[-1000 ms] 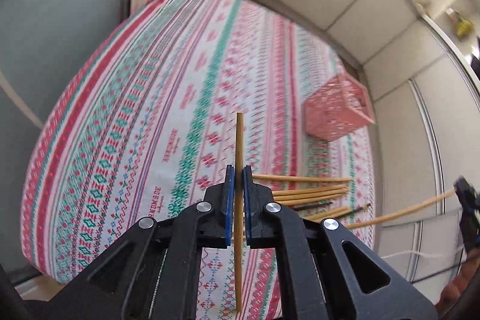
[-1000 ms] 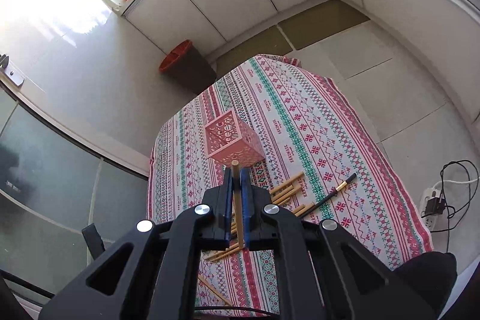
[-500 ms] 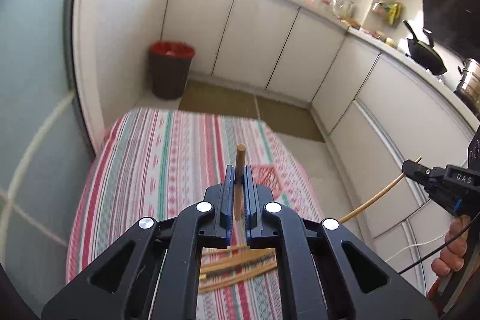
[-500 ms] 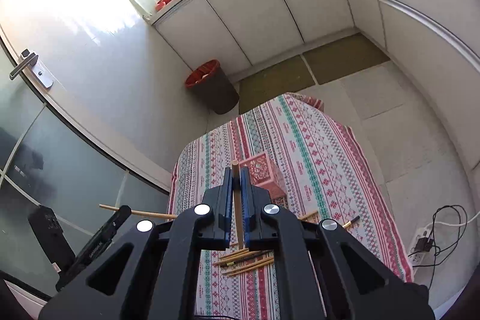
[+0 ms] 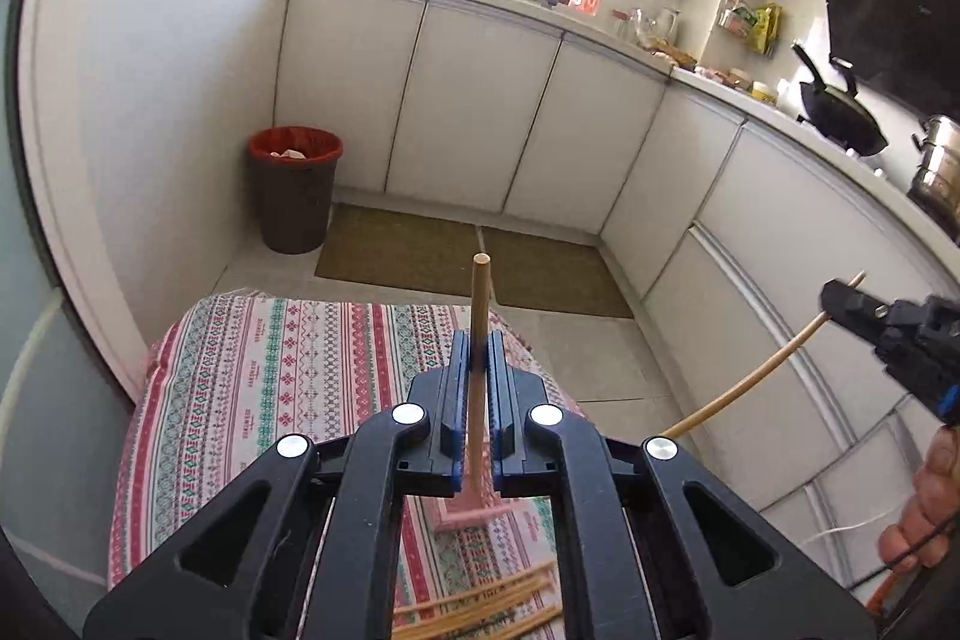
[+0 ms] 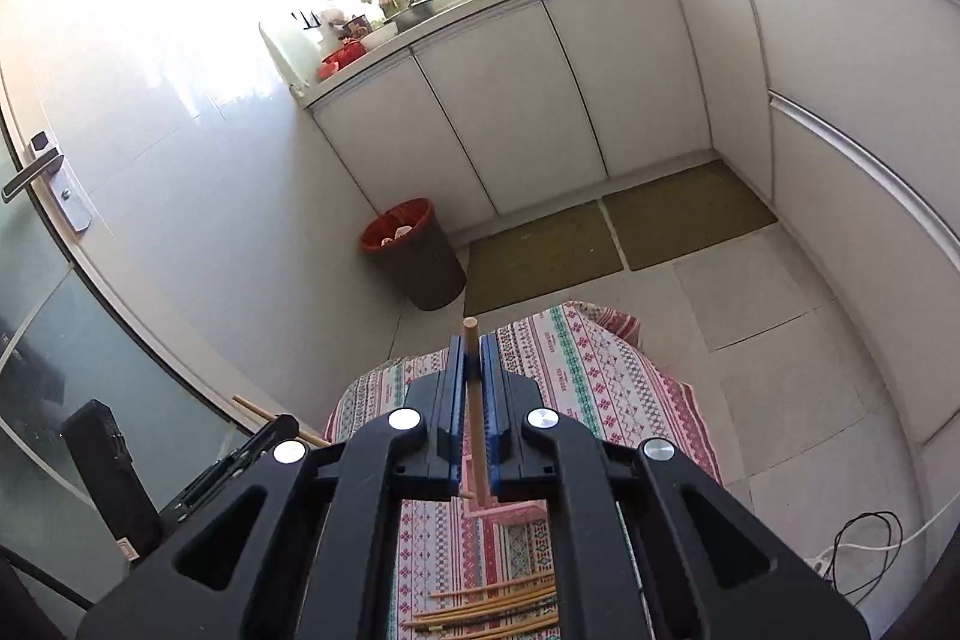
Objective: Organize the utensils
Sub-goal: 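Open both grippers to drop the chopsticks into the pink holder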
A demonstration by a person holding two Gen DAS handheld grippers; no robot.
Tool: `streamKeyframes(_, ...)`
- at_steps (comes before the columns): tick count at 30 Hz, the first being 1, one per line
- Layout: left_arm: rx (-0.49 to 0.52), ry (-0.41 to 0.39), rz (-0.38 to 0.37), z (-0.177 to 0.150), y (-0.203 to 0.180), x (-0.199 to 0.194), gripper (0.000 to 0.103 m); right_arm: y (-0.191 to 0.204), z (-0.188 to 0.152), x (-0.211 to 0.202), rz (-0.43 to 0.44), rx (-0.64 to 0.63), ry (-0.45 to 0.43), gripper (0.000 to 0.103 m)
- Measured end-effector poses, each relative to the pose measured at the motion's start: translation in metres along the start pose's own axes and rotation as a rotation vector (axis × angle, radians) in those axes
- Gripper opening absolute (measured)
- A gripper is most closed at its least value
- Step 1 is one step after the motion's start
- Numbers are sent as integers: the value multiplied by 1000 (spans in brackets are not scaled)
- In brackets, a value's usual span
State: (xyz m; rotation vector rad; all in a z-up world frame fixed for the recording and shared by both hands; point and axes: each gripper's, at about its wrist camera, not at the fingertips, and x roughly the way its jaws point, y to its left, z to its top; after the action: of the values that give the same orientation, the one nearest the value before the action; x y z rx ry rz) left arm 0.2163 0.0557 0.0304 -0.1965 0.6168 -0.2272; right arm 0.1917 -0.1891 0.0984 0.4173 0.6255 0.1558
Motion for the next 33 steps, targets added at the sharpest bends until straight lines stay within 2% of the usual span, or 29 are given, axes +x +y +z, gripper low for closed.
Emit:
streamKeyframes(1, 9, 4, 1, -4, 0, 13, 6, -2, 1, 7, 2, 3, -2, 5)
streamKeyframes(4, 6, 87, -13, -18, 2, 50, 9, -7, -1, 27, -2, 13, 17, 6)
streamKeyframes(5, -12, 109, -20, -24, 6, 57, 12, -8, -2, 34, -9, 11, 25, 5)
streamKeyframes(6, -34, 119, -26, -29, 11, 59, 21, -8, -3, 41, -20, 6, 32, 6)
streamKeyframes(7, -61, 119, -29, -34, 17, 59, 30, -8, -5, 47, -32, -2, 35, 6)
streamKeyframes(12, -173, 32, -22, -36, 43, 33, 51, -5, -15, 72, -62, -23, 54, 6)
streamKeyframes(18, -240, 1, 2, -31, 70, 16, 57, 2, -20, 98, -82, -35, 60, 6)
streamKeyframes(24, -245, 35, 13, -36, 81, 20, 58, 11, -30, 120, -75, -51, 51, 10)
streamKeyframes(26, -228, 46, 10, -38, 78, 20, 59, 10, -34, 121, -69, -33, 52, 26)
streamKeyframes(27, -220, 52, 9, -39, 77, 20, 59, 10, -36, 120, -73, -24, 49, 39)
streamKeyframes(28, -211, 62, 8, -41, 75, 21, 61, 7, -38, 117, -77, -13, 42, 45)
streamKeyframes(30, -190, 92, 15, -45, 72, 24, 64, 3, -42, 109, -85, 2, 31, 48)
streamKeyframes(32, -171, 139, 23, -50, 69, 29, 67, -4, -48, 99, -109, 17, 23, 58)
streamKeyframes(33, -156, 171, 25, -54, 68, 33, 71, -8, -52, 93, -116, 31, 14, 67)
